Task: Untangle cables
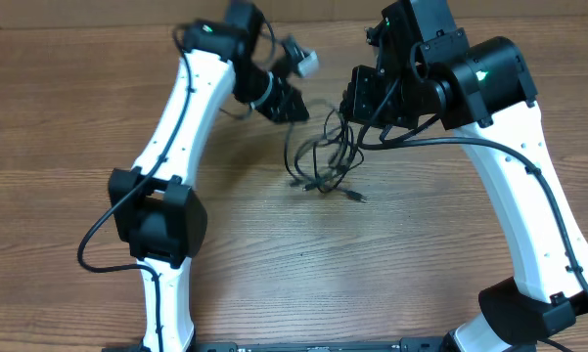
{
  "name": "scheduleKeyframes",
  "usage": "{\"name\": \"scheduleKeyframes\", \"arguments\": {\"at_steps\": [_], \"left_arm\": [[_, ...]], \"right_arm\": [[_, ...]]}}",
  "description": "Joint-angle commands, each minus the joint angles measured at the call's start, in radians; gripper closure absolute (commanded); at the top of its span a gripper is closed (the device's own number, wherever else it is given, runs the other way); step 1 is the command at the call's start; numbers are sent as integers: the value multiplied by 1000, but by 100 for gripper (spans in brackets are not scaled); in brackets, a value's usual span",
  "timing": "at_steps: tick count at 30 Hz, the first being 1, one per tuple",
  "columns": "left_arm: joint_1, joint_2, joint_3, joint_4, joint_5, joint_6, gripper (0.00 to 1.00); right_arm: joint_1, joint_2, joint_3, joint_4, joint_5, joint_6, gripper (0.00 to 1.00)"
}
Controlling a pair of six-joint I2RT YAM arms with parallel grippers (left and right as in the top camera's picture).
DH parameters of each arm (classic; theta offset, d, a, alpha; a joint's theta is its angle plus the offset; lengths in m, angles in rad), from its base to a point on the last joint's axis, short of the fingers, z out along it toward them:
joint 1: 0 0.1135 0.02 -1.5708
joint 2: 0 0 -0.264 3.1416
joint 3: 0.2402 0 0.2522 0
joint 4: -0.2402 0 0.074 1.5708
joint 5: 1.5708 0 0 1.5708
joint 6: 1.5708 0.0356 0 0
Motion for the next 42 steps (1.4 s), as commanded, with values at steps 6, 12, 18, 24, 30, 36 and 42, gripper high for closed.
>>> {"name": "scheduleKeyframes", "arguments": {"at_steps": [6, 12, 18, 24, 30, 36, 42], "left_arm": [[106, -99, 370, -32, -16, -323, 96], [167, -196, 388, -24, -85, -393, 96], [177, -250, 388, -31, -93, -393, 96], [171, -253, 388, -6, -84, -473, 96], [169, -253, 388, 45, 42, -541, 96], [169, -254, 388, 56, 67, -645, 96], [171, -269, 388, 79, 137, -679, 96]], "right_arm": [[3, 46, -22, -19, 215, 108, 96], [-18, 63, -150, 59, 251, 107, 96], [-31, 63, -339, 216, 241, 8, 96], [-61, 62, -235, 192, -72, -217, 52], [-62, 62, -100, 226, -271, -201, 36], [-31, 74, -126, 360, -280, 7, 52], [-16, 103, -126, 329, -163, 30, 57]]}}
